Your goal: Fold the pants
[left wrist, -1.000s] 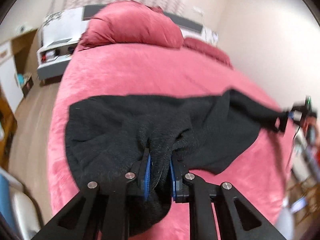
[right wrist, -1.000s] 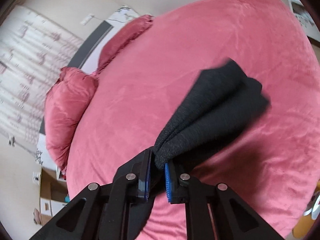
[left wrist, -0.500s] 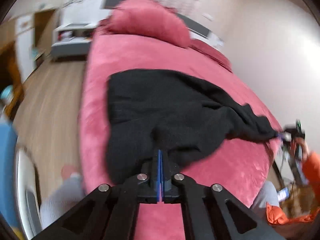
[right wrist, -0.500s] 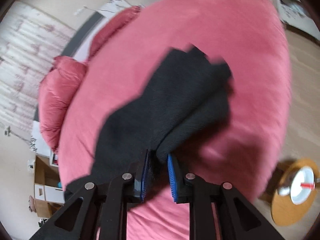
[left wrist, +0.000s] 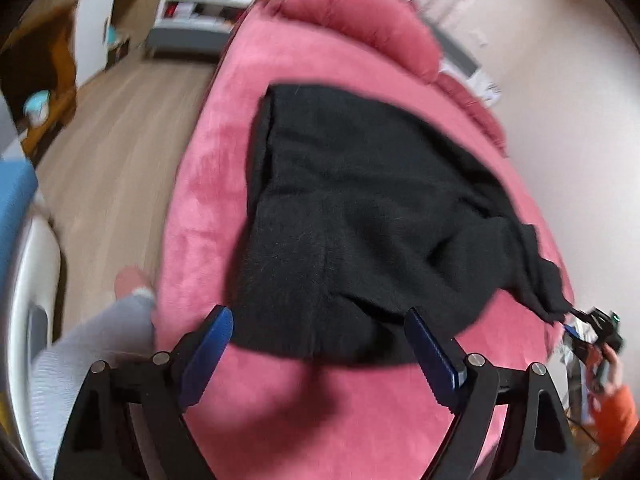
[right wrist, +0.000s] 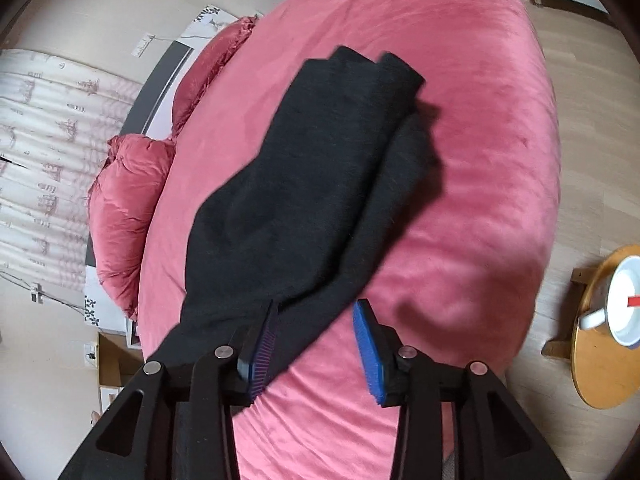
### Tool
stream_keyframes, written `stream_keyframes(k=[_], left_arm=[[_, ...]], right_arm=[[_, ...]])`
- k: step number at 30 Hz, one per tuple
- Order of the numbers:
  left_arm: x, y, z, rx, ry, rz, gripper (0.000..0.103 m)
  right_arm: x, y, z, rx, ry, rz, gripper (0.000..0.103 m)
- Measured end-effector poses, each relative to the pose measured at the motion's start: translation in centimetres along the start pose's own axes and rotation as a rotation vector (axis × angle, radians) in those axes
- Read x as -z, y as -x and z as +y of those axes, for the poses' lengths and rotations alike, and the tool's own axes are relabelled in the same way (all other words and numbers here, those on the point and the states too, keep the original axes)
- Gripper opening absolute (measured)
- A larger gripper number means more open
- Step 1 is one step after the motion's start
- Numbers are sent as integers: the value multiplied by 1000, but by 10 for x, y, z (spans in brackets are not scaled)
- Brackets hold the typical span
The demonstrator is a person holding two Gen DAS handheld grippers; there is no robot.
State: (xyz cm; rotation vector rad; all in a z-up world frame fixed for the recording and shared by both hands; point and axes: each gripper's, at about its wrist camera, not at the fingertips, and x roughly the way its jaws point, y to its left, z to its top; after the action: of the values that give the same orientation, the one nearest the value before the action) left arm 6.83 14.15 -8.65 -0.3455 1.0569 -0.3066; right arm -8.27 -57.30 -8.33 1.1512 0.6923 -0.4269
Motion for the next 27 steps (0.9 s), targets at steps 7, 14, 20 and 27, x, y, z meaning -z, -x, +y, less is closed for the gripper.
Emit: stream_keyframes(k=[7, 14, 20, 27], left_arm=[[-9, -28, -11, -107, -39, 36, 54], [-19, 26, -1, -46, -8, -1, 31], [-27, 79, -15, 4, -104, -23, 30], [6, 59, 23, -17, -31, 128, 51]], right_arm=[[-27, -32, -3, 72, -43, -11, 40], [-50, -57, -1, 138, -36, -50, 9], [-72, -4, 32, 75, 50, -183, 6], [-74, 16, 38, 82, 115, -212, 6]])
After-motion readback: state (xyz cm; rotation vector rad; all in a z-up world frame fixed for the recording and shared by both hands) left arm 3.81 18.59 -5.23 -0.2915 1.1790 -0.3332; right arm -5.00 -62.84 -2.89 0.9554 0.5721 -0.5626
